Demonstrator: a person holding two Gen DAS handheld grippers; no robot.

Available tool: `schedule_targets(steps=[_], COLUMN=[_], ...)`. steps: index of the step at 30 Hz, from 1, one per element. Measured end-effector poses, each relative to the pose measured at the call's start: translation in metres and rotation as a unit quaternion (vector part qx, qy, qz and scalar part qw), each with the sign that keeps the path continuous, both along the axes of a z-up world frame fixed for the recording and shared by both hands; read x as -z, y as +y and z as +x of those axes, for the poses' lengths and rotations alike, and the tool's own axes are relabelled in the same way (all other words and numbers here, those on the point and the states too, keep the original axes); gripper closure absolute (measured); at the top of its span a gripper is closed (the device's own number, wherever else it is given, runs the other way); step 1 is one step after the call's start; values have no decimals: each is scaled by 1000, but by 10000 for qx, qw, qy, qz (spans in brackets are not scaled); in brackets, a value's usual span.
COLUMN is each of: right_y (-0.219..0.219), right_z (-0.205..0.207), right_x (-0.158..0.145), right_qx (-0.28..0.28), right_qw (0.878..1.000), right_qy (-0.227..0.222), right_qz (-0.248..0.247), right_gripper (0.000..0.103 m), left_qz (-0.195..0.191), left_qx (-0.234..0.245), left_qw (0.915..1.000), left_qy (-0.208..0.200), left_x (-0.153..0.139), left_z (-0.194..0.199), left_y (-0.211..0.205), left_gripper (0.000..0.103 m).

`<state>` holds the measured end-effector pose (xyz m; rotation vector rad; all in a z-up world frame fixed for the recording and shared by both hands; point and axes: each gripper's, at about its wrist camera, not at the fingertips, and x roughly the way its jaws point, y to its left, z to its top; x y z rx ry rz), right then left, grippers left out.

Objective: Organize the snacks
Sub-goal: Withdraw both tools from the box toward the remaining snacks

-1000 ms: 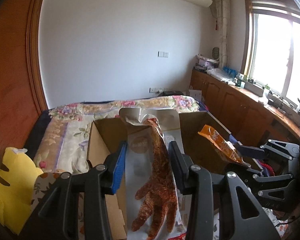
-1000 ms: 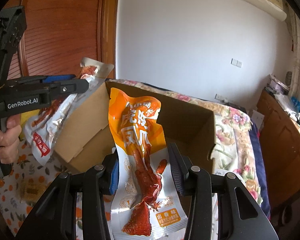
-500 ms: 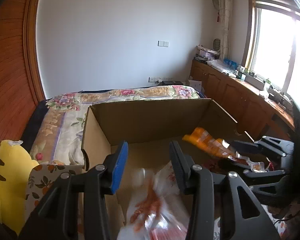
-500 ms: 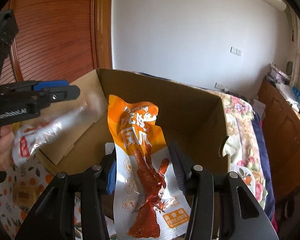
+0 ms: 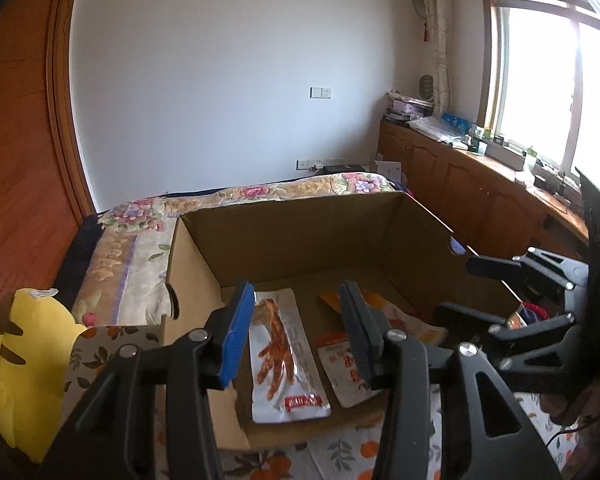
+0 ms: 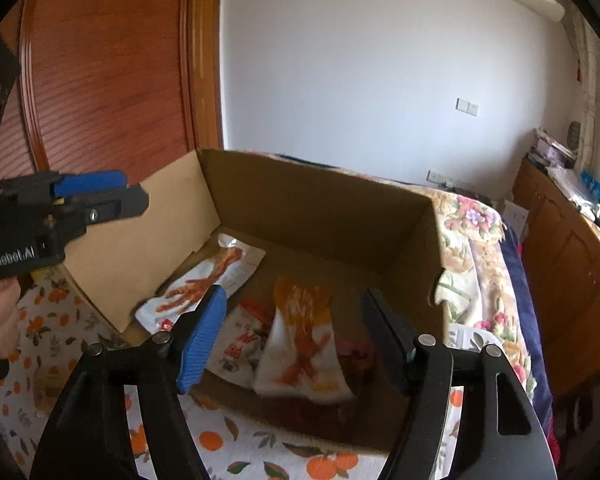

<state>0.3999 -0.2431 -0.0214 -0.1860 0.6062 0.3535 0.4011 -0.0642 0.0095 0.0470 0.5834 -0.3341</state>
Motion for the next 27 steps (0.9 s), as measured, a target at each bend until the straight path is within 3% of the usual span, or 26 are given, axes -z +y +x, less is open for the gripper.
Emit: schedule_targets(steps=[13,20,27], right_y=[-29,-27,-19], right_z=[-103,-156,-182], right_x=[-9,17,41], right_qx=[161,221,194], right_qw=[9991,9980,9965], right_qy=[101,292,413], right_qz=[389,512,701], right_gripper=[32,32,32], left_qz=[28,114,193], left_qx=[96,194,323], left_qw=[9999,9995,9988], left_qy=[69,208,325], left_x=[7,26,49], left_z=[-89,-125,-158], left_y=[16,20,22], left_gripper=[56,54,53])
